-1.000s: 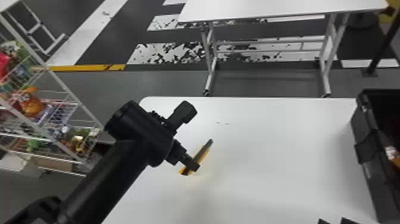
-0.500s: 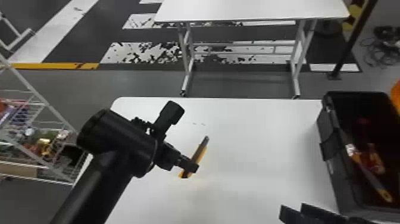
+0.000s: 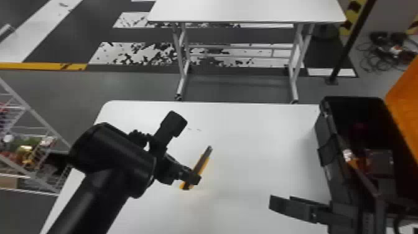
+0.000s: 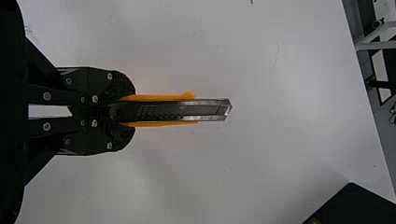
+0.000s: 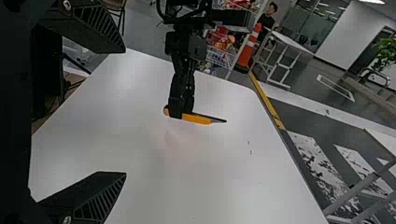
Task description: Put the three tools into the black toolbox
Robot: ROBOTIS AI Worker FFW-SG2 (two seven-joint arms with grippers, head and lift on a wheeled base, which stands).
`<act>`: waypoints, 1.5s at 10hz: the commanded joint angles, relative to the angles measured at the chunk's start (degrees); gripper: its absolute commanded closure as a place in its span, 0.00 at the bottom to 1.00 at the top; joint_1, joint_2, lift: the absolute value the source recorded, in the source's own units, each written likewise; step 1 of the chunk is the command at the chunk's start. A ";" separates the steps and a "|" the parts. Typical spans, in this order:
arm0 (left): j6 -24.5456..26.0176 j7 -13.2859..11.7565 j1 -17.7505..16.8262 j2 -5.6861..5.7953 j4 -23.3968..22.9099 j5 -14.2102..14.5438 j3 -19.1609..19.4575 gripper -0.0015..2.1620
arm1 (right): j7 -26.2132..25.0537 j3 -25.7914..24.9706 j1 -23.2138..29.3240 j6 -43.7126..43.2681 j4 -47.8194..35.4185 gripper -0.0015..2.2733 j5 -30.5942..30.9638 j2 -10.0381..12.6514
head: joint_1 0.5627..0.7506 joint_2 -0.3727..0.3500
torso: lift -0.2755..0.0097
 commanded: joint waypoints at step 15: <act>5.62 -1.90 4.93 -10.94 -6.11 13.37 5.31 0.79 | 0.97 0.81 -7.61 -18.07 11.03 0.03 5.27 -0.28 | 0.70 0.33 | 0.79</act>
